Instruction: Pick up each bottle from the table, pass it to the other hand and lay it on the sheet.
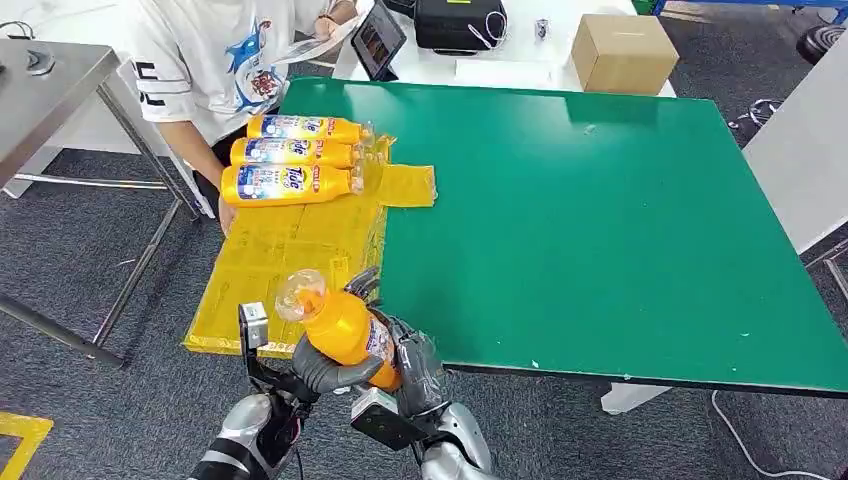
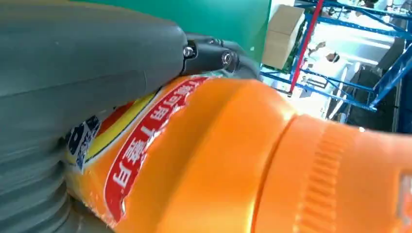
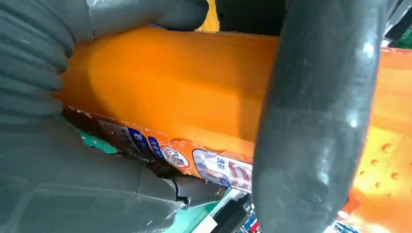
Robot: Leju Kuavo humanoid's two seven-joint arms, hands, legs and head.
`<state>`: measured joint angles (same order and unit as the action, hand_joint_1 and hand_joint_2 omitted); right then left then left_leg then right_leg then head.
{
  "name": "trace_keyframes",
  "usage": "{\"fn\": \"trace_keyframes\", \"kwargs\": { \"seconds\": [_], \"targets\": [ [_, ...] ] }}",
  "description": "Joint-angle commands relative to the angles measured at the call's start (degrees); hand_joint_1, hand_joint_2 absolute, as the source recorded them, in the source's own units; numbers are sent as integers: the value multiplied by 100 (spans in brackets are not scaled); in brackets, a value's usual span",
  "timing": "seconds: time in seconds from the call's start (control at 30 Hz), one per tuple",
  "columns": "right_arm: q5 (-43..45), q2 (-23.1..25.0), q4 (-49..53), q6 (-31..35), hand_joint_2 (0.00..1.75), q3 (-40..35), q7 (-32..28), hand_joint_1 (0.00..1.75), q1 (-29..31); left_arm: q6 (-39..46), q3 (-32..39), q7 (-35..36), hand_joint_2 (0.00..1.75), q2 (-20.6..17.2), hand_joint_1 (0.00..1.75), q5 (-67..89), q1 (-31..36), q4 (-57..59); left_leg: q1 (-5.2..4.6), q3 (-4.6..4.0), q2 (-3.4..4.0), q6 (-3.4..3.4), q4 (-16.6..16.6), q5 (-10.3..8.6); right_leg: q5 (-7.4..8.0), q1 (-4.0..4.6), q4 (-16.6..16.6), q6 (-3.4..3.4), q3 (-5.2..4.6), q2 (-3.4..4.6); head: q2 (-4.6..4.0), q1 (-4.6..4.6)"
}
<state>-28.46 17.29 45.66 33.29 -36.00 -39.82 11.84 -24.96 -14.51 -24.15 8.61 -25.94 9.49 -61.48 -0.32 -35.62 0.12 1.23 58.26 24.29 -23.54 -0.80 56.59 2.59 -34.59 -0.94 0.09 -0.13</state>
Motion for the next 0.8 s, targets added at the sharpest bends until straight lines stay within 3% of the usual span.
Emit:
{"fn": "trace_keyframes", "kwargs": {
  "seconds": [0.03, 0.37, 0.67, 0.7, 0.73, 0.77, 0.8],
  "targets": [
    [-139, 209, -349, -92, 175, -124, -18, 175, 24, -149, -211, -2, 175, 30, 175, -20, 132, -91, 10, 25, -5, -12, 1, 13, -12, 9, -1, -12, 27, 3, 0, 0],
    [-140, 207, -362, -88, 175, -121, -18, 175, 20, -216, -218, 35, 175, 28, 175, -85, 133, -81, 7, 14, -5, -9, 1, 8, -8, 6, -1, -9, 16, 1, 0, 0],
    [-445, 245, -612, 304, 175, 20, 59, 171, 128, -415, -333, 245, 175, 8, 175, -514, 13, -203, 10, 29, -4, -12, -2, 13, -12, 9, -5, -12, 31, 4, 0, 2],
    [-393, 251, -612, 256, 175, 61, 72, 154, 121, -389, -330, 245, 175, 12, 175, -515, -5, -236, 8, 25, -2, -10, -3, 10, -9, 7, -4, -10, 25, 6, 0, 0],
    [-299, 259, -609, 123, 175, 108, 86, 58, 116, -354, -322, 245, 175, 14, 175, -514, -29, -278, 5, 10, -2, -7, 0, 6, -5, 4, -1, -7, 12, 3, 0, 0],
    [-188, 267, -586, -19, 175, 179, 97, 0, 109, -319, -313, 249, 175, 10, 175, -514, -61, -324, 10, 21, -1, -10, 1, 12, -10, 9, -2, -11, 23, 5, 0, 0],
    [-90, 271, -534, -141, 0, 234, 96, 0, 93, -250, -279, 251, 175, 11, 175, -510, -100, -366, 8, 17, -3, -8, 0, 9, -8, 8, -2, -9, 19, 2, 0, 0]
  ]
}}
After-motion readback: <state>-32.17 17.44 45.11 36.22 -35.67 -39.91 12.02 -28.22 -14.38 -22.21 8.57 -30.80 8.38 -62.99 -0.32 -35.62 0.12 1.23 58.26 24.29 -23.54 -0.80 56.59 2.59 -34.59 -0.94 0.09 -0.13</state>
